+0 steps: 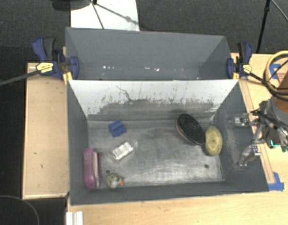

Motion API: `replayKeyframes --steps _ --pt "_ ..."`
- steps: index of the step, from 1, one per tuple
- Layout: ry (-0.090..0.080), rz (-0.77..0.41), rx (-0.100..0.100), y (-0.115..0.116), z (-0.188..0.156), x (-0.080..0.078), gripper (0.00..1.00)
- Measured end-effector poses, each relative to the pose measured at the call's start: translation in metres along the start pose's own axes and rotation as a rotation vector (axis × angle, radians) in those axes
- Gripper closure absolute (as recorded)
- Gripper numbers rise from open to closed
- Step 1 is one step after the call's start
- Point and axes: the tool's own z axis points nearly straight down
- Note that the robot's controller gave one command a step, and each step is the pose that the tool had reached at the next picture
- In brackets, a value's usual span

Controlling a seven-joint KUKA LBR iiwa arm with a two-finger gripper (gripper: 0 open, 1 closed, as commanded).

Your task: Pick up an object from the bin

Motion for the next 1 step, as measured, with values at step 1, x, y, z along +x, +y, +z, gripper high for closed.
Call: replayKeyframes --steps 1 --pt "-0.002 -0.22 -0.001 0.0243 0.1198 -0.0735 0.0"
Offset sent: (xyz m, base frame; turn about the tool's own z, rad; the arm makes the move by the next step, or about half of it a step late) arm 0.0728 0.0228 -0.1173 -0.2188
